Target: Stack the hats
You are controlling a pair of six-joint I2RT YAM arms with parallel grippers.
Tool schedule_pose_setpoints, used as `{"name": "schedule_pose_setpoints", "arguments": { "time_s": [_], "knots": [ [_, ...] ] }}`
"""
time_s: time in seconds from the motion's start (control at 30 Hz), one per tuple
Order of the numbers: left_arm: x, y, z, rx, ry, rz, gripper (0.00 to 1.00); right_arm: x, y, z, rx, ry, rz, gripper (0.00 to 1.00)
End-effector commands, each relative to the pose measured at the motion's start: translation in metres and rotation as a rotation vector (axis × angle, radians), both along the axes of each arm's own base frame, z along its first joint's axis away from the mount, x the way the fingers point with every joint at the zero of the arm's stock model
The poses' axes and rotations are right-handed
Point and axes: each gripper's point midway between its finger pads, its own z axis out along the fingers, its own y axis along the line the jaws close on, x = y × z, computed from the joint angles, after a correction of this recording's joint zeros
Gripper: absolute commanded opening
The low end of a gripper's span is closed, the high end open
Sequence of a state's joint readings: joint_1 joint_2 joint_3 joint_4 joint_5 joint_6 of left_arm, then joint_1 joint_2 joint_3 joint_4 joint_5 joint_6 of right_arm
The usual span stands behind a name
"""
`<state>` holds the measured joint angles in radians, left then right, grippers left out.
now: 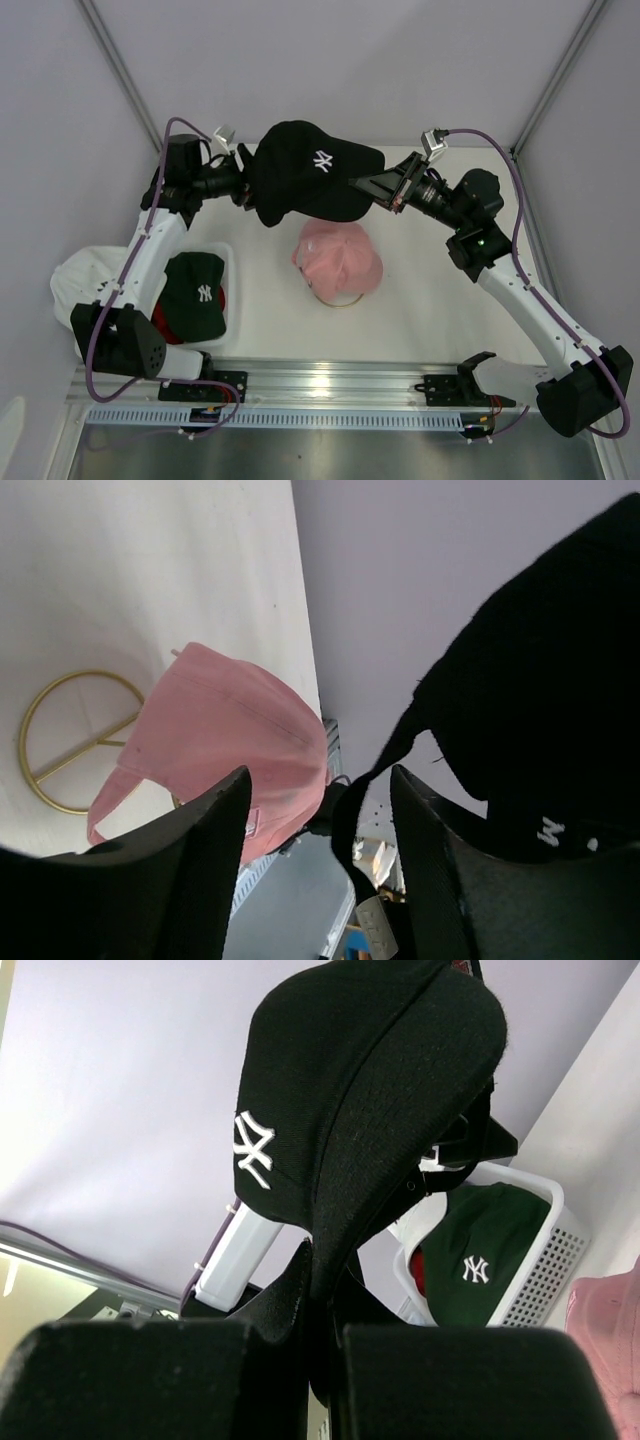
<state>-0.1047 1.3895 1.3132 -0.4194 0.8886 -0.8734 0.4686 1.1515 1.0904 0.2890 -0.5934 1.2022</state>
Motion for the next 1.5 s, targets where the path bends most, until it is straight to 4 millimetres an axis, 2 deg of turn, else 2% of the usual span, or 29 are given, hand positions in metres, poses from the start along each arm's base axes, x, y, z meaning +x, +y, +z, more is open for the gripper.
{"name": "schedule_pose_setpoints", "arguments": {
  "time_s": [0.0, 0.13, 0.27, 0.5, 0.57, 0.6, 0.63, 0.77, 0.87, 0.9, 0.97, 1.0, 1.07, 1.1, 1.13, 1.3, 1.33, 1.4, 1.43, 1.47],
  "knots": [
    [-0.012, -0.011, 0.020, -0.056, -0.090, -0.107, 0.63, -0.012, -0.003, 0.033, 0.034, -0.126, 0.012, 0.00],
    [-0.020, -0.011, 0.031, -0.066, -0.175, -0.174, 0.68, -0.016, -0.005, 0.033, 0.027, -0.140, 0.014, 0.00],
    [-0.022, -0.013, 0.030, -0.063, -0.193, -0.192, 0.67, -0.017, -0.005, 0.033, 0.026, -0.146, 0.014, 0.00],
    [-0.027, -0.026, 0.004, 0.026, -0.219, -0.245, 0.65, -0.018, -0.002, 0.036, 0.037, -0.153, 0.044, 0.00],
    [-0.024, -0.027, -0.014, 0.105, -0.190, -0.235, 0.65, -0.020, -0.001, 0.038, 0.040, -0.161, 0.054, 0.00],
    [-0.023, -0.032, -0.010, 0.131, -0.208, -0.240, 0.64, -0.021, -0.002, 0.039, 0.039, -0.166, 0.054, 0.00],
    [-0.020, -0.034, -0.019, 0.166, -0.205, -0.248, 0.64, -0.021, -0.002, 0.039, 0.038, -0.169, 0.054, 0.00],
    [-0.022, -0.048, -0.026, 0.186, -0.220, -0.288, 0.61, -0.021, -0.001, 0.038, 0.033, -0.168, 0.056, 0.00],
    [-0.015, -0.045, -0.033, 0.227, -0.206, -0.241, 0.52, -0.023, -0.002, 0.040, 0.031, -0.173, 0.054, 0.00],
    [-0.011, -0.042, -0.033, 0.246, -0.210, -0.217, 0.41, -0.024, -0.002, 0.040, 0.029, -0.174, 0.055, 0.00],
    [-0.010, -0.043, -0.029, 0.233, -0.210, -0.202, 0.32, -0.024, -0.002, 0.038, 0.023, -0.174, 0.054, 0.00],
    [-0.009, -0.043, -0.026, 0.226, -0.215, -0.194, 0.23, -0.025, -0.002, 0.038, 0.022, -0.176, 0.058, 0.00],
    [-0.010, -0.046, -0.018, 0.194, -0.223, -0.191, 0.16, -0.025, -0.002, 0.037, 0.019, -0.172, 0.056, 0.00],
    [-0.011, -0.047, -0.016, 0.186, -0.220, -0.192, 0.07, -0.025, -0.002, 0.036, 0.017, -0.170, 0.054, 0.00],
    [-0.011, -0.047, -0.015, 0.182, -0.216, -0.189, 0.02, -0.024, -0.002, 0.035, 0.014, -0.169, 0.052, 0.00],
    [-0.013, -0.038, -0.010, 0.224, -0.238, -0.139, 0.01, -0.025, -0.003, 0.031, -0.003, -0.168, 0.047, 0.00],
    [-0.009, -0.032, -0.015, 0.268, -0.227, -0.095, 0.01, -0.025, -0.004, 0.031, -0.010, -0.170, 0.044, 0.00],
    [-0.003, -0.019, -0.010, 0.335, -0.236, -0.022, 0.01, -0.027, -0.007, 0.023, -0.051, -0.167, 0.031, 0.00],
    [0.007, -0.005, -0.021, 0.417, -0.214, 0.063, 0.01, -0.027, -0.008, 0.019, -0.070, -0.167, 0.021, 0.00],
    [0.007, 0.005, -0.014, 0.462, -0.216, 0.099, 0.01, -0.029, -0.013, 0.010, -0.107, -0.167, 0.005, 0.00]
  ]
}}
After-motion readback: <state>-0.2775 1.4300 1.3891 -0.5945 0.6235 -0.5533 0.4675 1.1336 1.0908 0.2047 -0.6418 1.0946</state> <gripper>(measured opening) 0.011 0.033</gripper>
